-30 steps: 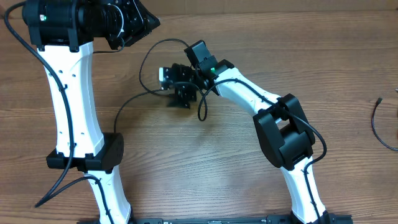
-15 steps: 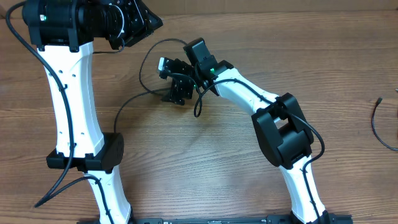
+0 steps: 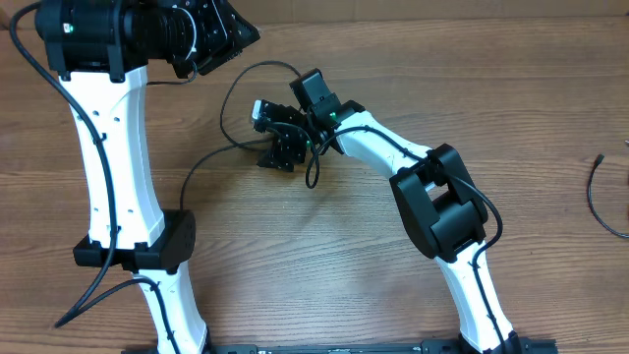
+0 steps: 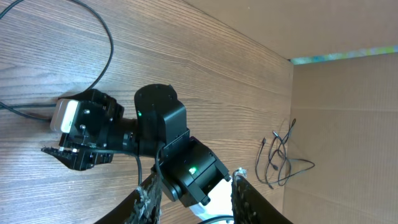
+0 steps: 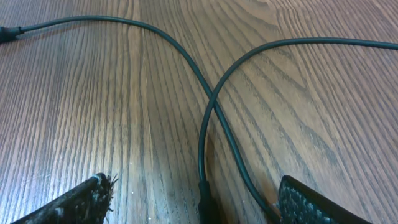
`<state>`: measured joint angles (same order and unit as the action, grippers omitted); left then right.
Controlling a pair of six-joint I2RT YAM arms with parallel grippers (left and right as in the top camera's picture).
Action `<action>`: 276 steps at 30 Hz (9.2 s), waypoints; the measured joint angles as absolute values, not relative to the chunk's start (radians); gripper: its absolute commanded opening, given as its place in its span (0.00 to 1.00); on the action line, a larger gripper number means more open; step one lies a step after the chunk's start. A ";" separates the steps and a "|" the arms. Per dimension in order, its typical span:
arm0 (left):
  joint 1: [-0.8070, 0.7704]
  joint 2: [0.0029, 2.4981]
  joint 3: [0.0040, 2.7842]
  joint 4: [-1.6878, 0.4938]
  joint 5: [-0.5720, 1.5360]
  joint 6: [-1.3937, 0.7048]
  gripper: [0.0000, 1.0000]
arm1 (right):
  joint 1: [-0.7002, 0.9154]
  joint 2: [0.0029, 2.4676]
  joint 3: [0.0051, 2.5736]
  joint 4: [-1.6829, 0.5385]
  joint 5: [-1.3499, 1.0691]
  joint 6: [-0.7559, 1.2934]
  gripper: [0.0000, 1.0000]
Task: Untangle cables
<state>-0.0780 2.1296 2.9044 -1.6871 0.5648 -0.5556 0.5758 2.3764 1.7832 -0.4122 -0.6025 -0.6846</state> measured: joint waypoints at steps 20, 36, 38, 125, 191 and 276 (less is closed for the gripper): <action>-0.079 2.130 2.904 -1.687 0.595 -0.551 0.41 | 0.574 2.432 1.784 -0.395 -0.603 -0.775 0.04; -0.086 2.130 2.904 -1.687 0.611 -0.542 0.42 | 0.419 2.432 1.788 -0.353 -0.594 -0.728 0.04; -0.086 2.130 2.904 -1.687 0.611 -0.537 0.42 | 0.367 2.432 1.798 -0.352 -0.594 -0.707 0.04; -0.286 1.535 2.915 -1.687 0.437 -0.262 0.47 | 0.099 1.845 1.822 -0.999 -0.497 0.040 1.00; -0.286 1.013 2.009 -1.691 -0.066 -0.653 0.50 | 0.850 2.220 1.643 -0.667 0.154 1.505 0.42; -0.286 1.134 2.003 -1.518 0.117 -0.636 0.71 | -0.914 1.971 1.808 -0.780 -0.028 0.237 0.72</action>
